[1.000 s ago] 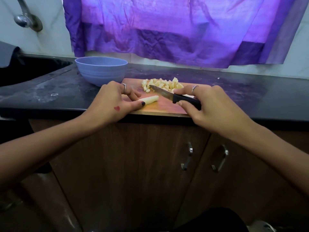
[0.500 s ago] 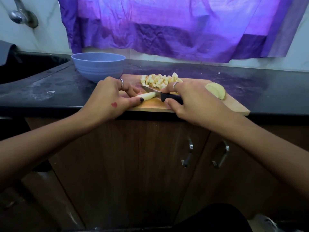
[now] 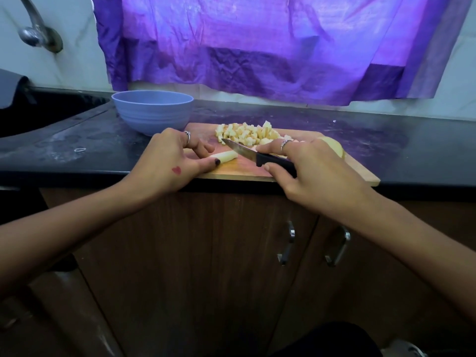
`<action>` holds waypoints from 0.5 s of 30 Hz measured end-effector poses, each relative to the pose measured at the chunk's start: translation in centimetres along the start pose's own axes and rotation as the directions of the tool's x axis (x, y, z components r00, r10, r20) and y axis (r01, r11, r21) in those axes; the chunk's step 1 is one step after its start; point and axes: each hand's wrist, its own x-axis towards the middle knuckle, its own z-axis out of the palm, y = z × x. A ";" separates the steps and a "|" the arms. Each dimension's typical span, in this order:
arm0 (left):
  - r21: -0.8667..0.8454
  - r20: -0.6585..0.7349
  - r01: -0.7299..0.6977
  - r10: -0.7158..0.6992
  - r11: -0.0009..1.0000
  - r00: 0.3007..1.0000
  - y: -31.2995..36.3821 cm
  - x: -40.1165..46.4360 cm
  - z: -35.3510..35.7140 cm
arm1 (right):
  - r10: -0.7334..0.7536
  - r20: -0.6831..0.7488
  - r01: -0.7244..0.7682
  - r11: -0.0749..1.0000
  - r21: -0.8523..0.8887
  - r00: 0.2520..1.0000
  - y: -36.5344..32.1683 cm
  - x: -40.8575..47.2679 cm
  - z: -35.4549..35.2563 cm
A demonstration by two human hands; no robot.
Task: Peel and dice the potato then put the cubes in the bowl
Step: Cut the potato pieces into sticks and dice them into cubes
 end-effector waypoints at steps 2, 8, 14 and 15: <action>-0.001 0.006 -0.002 0.002 1.000 1.000 -0.1 0.1 0.0 | -0.001 0.005 0.001 1.000 -0.006 1.000 0.1 0.2 0.1; 0.002 0.012 0.004 -0.004 1.000 1.000 0.1 0.2 -0.1 | 0.036 0.083 -0.040 0.998 0.045 0.996 -0.4 1.9 0.7; 0.013 -0.011 0.014 -0.013 1.000 1.000 0.1 0.1 0.1 | 0.022 0.122 -0.015 0.998 -0.059 0.992 -0.1 0.4 0.1; 0.012 -0.015 0.018 -0.018 1.000 1.000 0.1 0.1 0.1 | 0.032 0.110 -0.023 0.996 -0.085 0.993 0.1 0.0 -0.2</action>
